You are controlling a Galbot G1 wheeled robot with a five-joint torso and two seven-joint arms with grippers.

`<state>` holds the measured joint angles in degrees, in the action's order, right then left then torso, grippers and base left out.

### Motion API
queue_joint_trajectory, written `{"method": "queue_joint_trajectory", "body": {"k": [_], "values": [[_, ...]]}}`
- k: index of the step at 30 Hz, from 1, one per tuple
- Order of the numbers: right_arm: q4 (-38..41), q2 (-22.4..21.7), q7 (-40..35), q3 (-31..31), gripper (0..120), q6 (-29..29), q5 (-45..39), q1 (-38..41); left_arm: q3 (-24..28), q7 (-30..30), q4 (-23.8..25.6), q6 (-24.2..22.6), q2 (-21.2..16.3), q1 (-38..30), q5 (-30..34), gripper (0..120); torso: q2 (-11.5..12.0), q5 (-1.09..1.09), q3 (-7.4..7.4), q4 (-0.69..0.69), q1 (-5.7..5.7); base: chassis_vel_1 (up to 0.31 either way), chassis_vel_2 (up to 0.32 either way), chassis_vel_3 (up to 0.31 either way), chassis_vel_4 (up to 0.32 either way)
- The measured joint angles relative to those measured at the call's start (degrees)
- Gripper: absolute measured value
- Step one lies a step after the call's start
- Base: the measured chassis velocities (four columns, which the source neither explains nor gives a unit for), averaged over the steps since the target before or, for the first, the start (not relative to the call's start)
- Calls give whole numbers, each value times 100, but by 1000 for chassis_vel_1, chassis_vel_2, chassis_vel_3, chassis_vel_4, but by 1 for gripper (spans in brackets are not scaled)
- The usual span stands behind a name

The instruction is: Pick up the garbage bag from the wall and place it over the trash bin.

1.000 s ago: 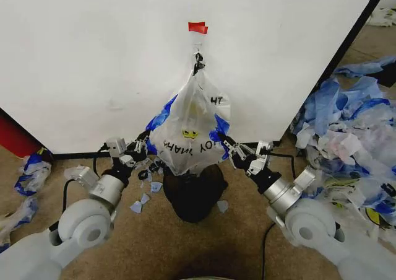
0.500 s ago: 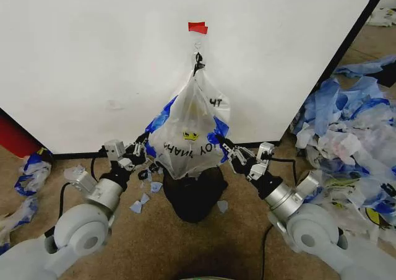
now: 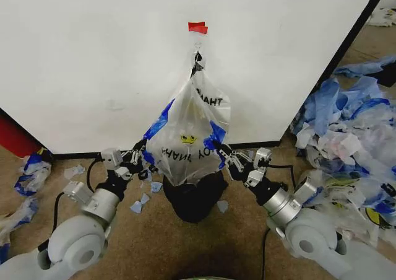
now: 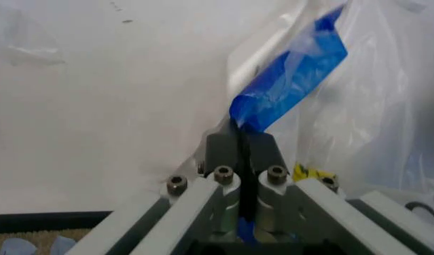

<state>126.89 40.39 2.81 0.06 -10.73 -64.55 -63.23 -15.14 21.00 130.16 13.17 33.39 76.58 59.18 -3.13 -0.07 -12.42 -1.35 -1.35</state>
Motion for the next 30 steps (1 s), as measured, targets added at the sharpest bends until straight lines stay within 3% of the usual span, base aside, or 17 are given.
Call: {"method": "queue_joint_trajectory", "body": {"k": [8,14,24,30], "values": [[-21,18,34,-21,0,-58,29,52,-218,-13,86,10,98,198,-53,0,0,1,0,-1,0,0,0,0,0],[95,-75,246,213,0,-159,-154,255,-566,59,423,5,-17,334,18,0,0,0,-1,0,0,0,0,0,0],[820,-307,154,577,0,-208,-631,140,-1285,651,1270,-198,-337,689,357,0,0,1,-1,0,0,0,0,0,0],[1244,-496,-311,667,0,-164,-1149,-95,-1755,1020,1343,-363,-495,976,660,0,0,0,-1,0,0,0,0,0,0]]}}
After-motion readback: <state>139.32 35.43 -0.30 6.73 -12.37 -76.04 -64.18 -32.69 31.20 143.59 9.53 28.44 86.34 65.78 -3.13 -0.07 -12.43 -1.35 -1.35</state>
